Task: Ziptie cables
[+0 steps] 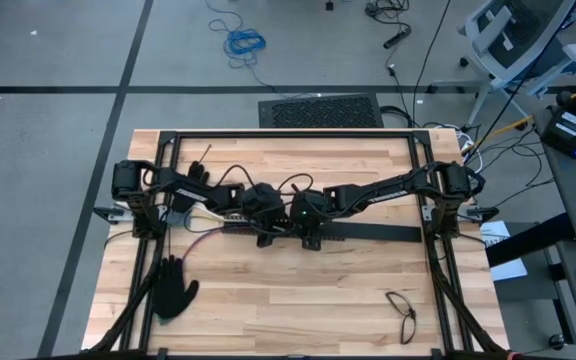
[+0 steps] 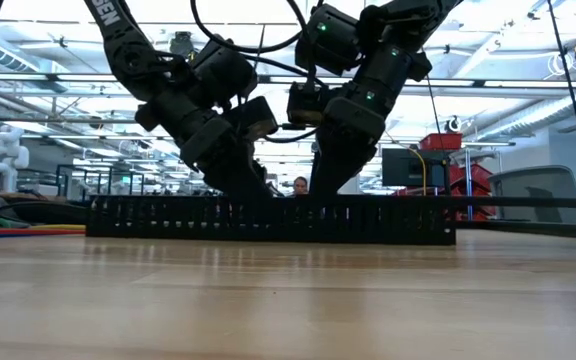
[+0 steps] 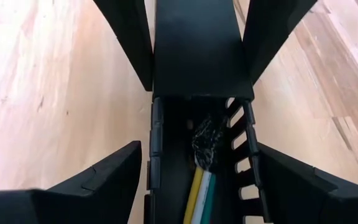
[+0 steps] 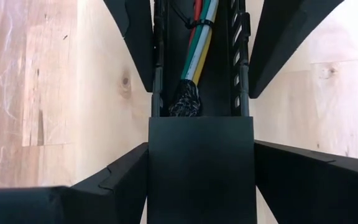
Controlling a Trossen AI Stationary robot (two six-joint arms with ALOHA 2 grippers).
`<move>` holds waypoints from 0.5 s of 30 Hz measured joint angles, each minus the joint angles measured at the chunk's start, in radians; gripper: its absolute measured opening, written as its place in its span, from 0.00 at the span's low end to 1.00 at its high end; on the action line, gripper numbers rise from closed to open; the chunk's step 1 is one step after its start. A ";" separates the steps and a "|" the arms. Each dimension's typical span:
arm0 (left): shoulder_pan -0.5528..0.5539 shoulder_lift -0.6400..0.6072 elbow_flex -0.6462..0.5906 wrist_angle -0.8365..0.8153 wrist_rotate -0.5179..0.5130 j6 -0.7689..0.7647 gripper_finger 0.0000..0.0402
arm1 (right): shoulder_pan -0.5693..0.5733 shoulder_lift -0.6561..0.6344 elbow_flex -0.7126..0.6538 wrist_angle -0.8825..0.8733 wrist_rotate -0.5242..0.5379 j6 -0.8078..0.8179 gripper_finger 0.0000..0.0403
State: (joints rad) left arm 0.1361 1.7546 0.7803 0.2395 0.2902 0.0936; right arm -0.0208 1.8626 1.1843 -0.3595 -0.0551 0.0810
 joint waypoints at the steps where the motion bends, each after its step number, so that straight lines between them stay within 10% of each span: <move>1: 0.004 0.000 0.000 0.004 0.002 -0.001 0.72 | 0.000 0.000 0.000 0.001 0.001 0.000 0.61; 15: 0.007 0.000 0.000 0.016 -0.004 0.017 0.72 | -0.001 0.000 0.000 0.037 0.005 -0.016 0.61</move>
State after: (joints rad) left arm 0.1429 1.7546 0.7799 0.2559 0.2866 0.1108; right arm -0.0216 1.8626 1.1843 -0.3225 -0.0498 0.0652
